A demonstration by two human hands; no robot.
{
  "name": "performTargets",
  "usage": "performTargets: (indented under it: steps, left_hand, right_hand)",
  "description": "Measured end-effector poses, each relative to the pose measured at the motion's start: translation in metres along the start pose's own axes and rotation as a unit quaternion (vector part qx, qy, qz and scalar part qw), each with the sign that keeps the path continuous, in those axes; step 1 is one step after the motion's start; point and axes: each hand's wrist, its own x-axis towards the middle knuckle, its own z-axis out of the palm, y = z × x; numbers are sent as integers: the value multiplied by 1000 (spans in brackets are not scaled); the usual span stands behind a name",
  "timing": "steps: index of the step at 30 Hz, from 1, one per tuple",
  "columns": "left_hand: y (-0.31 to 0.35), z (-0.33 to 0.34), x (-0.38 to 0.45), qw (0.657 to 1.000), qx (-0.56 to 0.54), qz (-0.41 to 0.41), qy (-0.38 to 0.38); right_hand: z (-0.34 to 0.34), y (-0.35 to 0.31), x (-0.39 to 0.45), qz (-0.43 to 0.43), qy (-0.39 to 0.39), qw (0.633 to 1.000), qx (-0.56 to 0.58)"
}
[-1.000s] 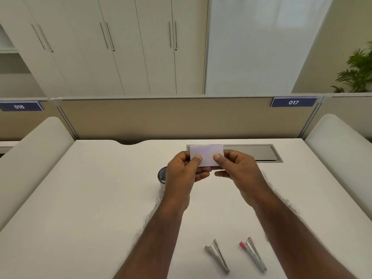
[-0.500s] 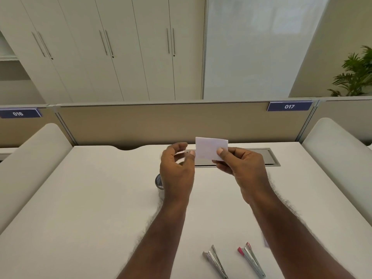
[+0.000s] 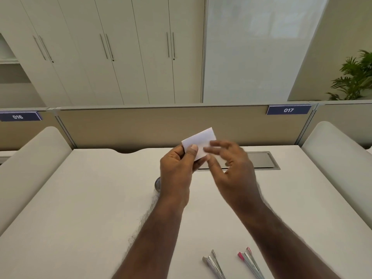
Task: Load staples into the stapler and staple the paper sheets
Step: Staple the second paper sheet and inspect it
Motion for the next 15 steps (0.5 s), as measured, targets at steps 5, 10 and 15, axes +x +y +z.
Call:
performTargets:
  steps: [5, 10, 15]
  left_hand:
    - [8, -4, 4, 1000, 7, -8, -27]
    - [11, -5, 5, 997, 19, -28, -64]
    - [12, -7, 5, 996, 25, -36, -75]
  right_hand:
    - [-11, 2, 24, 155, -17, 967, 199]
    - [-15, 5, 31, 201, -90, 941, 258]
    - [-16, 8, 28, 237, -112, 917, 300]
